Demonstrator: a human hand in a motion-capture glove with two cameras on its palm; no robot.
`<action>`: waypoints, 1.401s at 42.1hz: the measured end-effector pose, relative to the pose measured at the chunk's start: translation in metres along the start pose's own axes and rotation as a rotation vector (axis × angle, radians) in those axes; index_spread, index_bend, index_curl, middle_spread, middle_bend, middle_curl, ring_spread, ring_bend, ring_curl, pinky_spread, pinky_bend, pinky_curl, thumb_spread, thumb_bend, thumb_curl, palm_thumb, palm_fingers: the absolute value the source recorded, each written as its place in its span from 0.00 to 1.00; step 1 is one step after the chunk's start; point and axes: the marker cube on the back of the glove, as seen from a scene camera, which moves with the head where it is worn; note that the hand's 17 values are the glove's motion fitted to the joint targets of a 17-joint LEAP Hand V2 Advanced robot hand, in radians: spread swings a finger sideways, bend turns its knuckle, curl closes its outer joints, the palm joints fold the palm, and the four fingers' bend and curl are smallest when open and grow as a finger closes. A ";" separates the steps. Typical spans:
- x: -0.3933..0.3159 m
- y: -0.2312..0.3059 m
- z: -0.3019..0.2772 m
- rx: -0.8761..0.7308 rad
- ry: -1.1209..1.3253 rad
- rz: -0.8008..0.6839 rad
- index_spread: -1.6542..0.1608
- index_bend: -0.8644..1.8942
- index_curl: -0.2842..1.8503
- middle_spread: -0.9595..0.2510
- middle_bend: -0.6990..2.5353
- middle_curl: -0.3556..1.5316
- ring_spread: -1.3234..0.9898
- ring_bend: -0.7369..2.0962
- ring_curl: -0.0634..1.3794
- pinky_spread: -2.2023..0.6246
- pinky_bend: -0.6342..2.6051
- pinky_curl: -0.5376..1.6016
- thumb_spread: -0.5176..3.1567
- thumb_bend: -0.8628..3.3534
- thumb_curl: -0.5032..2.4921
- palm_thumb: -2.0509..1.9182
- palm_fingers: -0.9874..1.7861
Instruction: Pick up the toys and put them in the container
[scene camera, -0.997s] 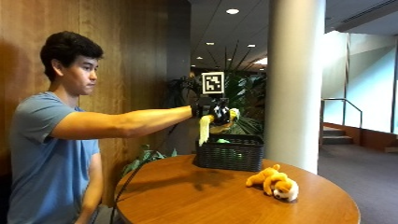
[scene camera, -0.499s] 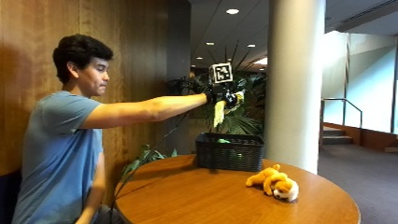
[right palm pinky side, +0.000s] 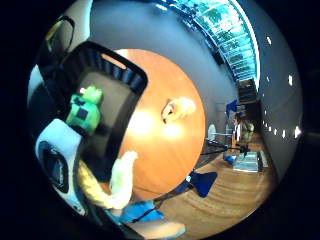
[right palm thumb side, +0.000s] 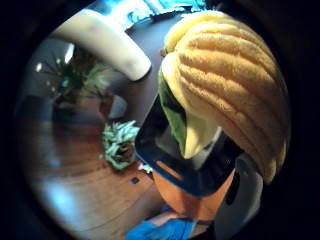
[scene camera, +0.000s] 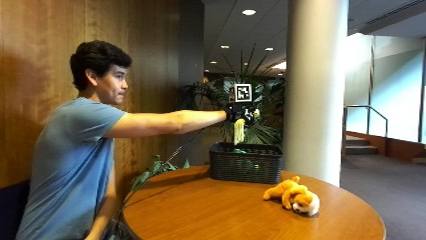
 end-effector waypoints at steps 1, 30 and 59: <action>-0.001 0.000 0.003 -0.011 0.007 -0.004 0.73 0.31 0.12 0.43 0.48 0.62 0.43 0.83 0.41 0.62 0.62 0.46 0.57 0.39 0.30 0.67 0.63; 0.030 0.019 0.002 -0.122 0.149 -0.140 0.76 0.35 0.20 0.79 0.27 0.48 0.56 0.47 0.19 0.76 0.64 0.43 0.46 0.24 0.23 0.51 0.23; 0.212 -0.046 0.036 -0.208 0.261 0.135 0.76 0.33 0.19 0.83 0.25 0.36 0.60 0.35 0.17 0.80 0.59 0.41 0.40 0.20 0.26 0.51 0.25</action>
